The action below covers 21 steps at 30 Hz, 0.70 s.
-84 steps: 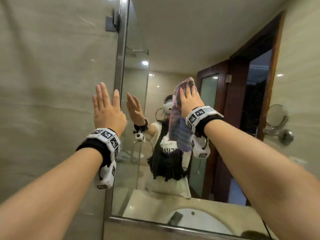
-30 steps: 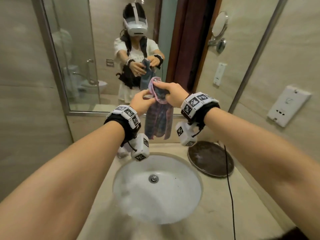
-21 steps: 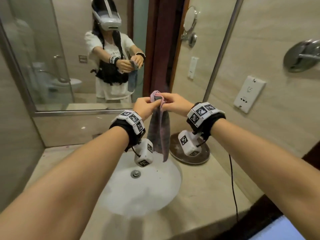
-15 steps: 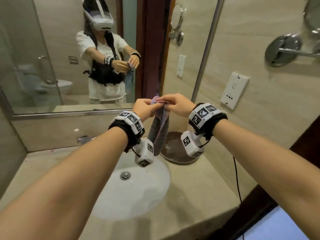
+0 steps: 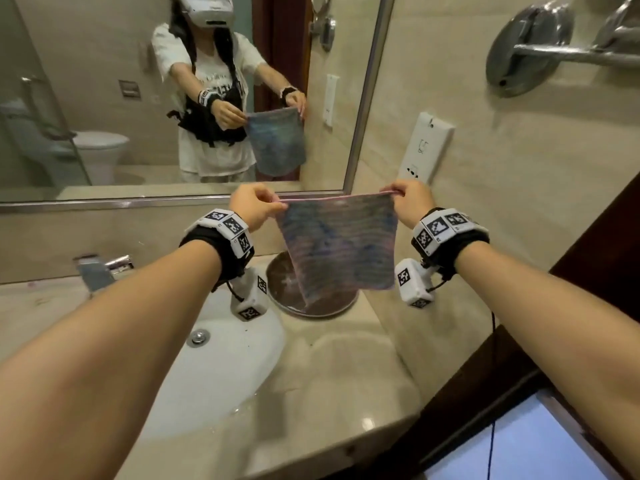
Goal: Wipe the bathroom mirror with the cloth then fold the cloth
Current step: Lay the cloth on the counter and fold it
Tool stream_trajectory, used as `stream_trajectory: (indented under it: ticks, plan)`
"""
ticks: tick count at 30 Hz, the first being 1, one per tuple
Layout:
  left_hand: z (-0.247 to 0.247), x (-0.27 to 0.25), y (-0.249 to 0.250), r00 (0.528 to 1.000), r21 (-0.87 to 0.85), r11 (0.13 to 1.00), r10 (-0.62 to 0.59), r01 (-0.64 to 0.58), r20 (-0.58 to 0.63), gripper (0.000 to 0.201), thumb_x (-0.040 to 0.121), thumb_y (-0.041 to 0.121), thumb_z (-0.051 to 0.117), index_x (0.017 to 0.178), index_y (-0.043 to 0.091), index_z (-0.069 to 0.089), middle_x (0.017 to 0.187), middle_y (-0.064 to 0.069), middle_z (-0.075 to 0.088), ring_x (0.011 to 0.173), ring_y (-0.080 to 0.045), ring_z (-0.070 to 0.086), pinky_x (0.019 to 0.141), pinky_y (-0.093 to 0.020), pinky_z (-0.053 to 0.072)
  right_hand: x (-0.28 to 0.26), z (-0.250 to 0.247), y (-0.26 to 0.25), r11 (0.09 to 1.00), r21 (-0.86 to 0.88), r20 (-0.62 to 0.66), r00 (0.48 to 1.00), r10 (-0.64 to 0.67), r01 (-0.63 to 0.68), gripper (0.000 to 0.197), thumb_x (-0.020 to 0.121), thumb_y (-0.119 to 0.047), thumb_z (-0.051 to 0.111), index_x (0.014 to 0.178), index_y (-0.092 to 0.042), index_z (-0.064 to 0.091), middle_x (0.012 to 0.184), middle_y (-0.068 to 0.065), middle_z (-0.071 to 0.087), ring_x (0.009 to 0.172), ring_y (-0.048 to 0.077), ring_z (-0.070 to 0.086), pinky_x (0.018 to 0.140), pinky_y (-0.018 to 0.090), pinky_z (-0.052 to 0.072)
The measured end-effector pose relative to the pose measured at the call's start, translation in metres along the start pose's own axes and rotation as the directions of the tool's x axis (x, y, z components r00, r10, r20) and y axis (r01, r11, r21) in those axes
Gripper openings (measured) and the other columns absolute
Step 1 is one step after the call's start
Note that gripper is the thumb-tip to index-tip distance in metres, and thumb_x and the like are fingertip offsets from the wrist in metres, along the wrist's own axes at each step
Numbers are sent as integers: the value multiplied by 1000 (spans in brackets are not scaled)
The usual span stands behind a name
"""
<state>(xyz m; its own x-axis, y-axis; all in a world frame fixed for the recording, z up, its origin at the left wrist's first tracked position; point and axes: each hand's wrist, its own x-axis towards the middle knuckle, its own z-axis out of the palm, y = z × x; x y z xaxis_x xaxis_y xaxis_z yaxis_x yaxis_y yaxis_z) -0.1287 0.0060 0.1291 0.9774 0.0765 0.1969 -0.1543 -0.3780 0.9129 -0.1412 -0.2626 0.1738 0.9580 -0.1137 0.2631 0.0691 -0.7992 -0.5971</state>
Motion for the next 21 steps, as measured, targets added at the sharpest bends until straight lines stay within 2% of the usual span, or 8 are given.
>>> stream_trajectory:
  ticks: [3, 6, 8, 10, 13, 16, 18, 21]
  plan:
    - [19, -11, 1, 998, 57, 998, 38, -41, 45, 31, 74, 6, 75, 58, 21, 53, 59, 1, 53, 54, -11, 46, 56, -23, 38, -22, -9, 26, 999, 33, 2, 1000, 25, -25, 33, 93, 3, 40, 108, -9, 66, 112, 9, 66, 107, 23, 58, 85, 22, 40]
    - [35, -37, -13, 990, 148, 988, 12, -32, 139, 33, 73, 4, 75, 58, 22, 52, 60, 3, 53, 56, -11, 47, 55, -20, 38, -54, -2, 61, 999, 42, -8, 999, 35, -34, 21, 89, -1, 49, 99, -10, 65, 105, 11, 69, 100, 25, 62, 87, 30, 47]
    - [41, -62, -32, 968, 192, 981, -43, -6, 249, 32, 72, 4, 77, 58, 21, 53, 60, 3, 55, 59, -14, 49, 56, -19, 39, -79, 13, 92, 996, -29, 77, 993, 84, -82, 15, 88, -6, 55, 86, -19, 62, 99, 14, 70, 97, 30, 64, 90, 39, 49]
    - [44, -90, -55, 932, 273, 962, -104, 6, 346, 31, 71, 6, 78, 59, 21, 53, 60, 3, 55, 61, -14, 49, 54, -15, 37, -112, 33, 120, 983, -127, 213, 964, 160, -135, 12, 86, -11, 60, 83, -23, 63, 96, 12, 71, 94, 31, 64, 88, 43, 50]
    - [46, -134, -92, 874, 401, 916, -212, 22, 438, 32, 72, 9, 78, 59, 22, 52, 61, 6, 54, 66, -16, 50, 54, -16, 37, -170, 63, 144, 971, -189, 388, 897, 212, -148, 13, 86, -9, 62, 96, -6, 69, 96, 14, 70, 90, 24, 61, 83, 30, 47]
    - [45, -174, -130, 797, 441, 896, -304, 53, 521, 30, 71, 7, 78, 59, 21, 54, 61, 5, 56, 67, -17, 52, 55, -13, 39, -218, 88, 157, 972, -156, 502, 834, 229, -173, 12, 84, -2, 62, 94, 2, 67, 83, 14, 63, 82, 18, 55, 72, 22, 36]
    - [44, -192, -150, 757, 454, 887, -352, 81, 551, 29, 71, 7, 78, 60, 20, 56, 62, 3, 58, 69, -18, 53, 61, -18, 40, -238, 100, 164, 975, -132, 508, 832, 223, -181, 9, 84, 0, 62, 91, 4, 67, 79, 9, 59, 80, 17, 54, 72, 22, 36]
    - [45, -207, -167, 748, 451, 886, -372, 109, 549, 26, 70, 5, 78, 62, 19, 57, 66, 1, 60, 74, -19, 55, 74, -26, 43, -253, 112, 175, 977, -86, 481, 850, 213, -196, 10, 84, 0, 62, 92, 2, 67, 81, 6, 60, 81, 16, 56, 75, 23, 40]
